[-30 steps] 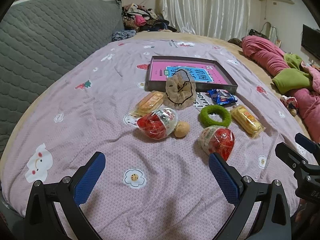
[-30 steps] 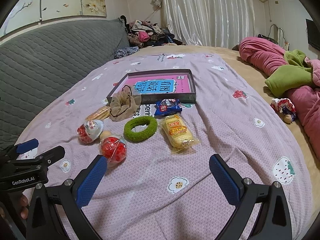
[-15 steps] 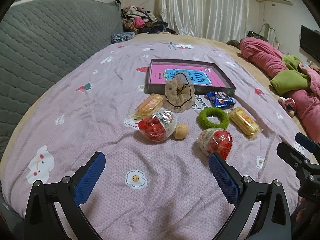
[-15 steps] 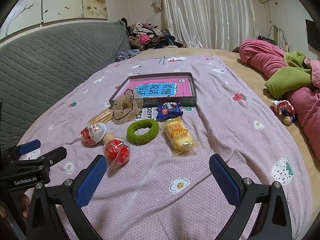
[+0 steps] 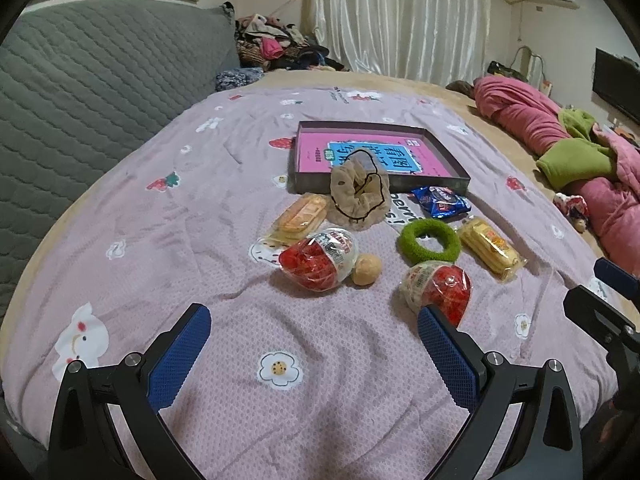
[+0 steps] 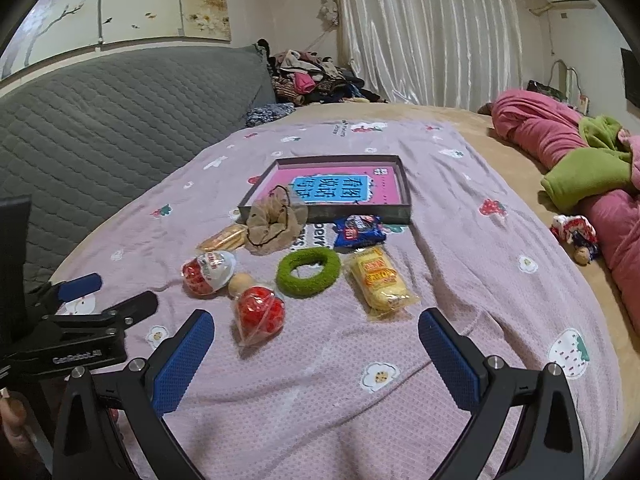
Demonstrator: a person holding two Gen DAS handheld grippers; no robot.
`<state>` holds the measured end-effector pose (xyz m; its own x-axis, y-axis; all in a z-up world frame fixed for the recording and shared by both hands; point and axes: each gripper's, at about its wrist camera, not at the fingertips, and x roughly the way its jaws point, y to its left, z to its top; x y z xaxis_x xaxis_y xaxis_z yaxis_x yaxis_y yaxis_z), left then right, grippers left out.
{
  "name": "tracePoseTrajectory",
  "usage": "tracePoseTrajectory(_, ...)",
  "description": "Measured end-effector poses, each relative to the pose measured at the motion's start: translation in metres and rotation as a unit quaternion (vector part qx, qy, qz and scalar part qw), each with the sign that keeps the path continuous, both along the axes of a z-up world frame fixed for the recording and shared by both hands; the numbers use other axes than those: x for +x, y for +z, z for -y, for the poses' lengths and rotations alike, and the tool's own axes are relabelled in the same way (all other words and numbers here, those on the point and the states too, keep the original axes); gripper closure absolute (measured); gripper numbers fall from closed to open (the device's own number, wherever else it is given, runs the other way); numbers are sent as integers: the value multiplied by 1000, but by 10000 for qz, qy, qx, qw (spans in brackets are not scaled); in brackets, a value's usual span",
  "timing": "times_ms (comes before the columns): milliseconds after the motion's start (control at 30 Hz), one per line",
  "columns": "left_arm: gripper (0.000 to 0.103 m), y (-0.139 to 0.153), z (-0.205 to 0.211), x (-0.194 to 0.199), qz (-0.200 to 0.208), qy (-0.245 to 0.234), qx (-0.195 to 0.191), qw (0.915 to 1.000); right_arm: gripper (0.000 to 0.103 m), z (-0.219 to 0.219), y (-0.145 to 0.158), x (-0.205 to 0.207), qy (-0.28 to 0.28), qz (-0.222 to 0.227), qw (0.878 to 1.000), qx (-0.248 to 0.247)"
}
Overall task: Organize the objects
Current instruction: 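Move both tools toward the two red-and-white wrapped eggs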
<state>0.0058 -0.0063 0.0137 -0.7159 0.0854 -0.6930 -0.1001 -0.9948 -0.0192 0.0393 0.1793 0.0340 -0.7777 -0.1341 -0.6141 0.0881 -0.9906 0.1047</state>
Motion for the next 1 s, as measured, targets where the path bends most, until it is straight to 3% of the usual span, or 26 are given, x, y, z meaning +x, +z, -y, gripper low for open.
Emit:
tracePoseTrajectory(300,0,-18,6,-30,243,-115,98,9996,0,19,-8,-11,192,174,9995,153)
tracePoseTrajectory(1000,0,-47,7,-79,552,-249,-96,9981,0,40,-38,-43,390,574,9970,331)
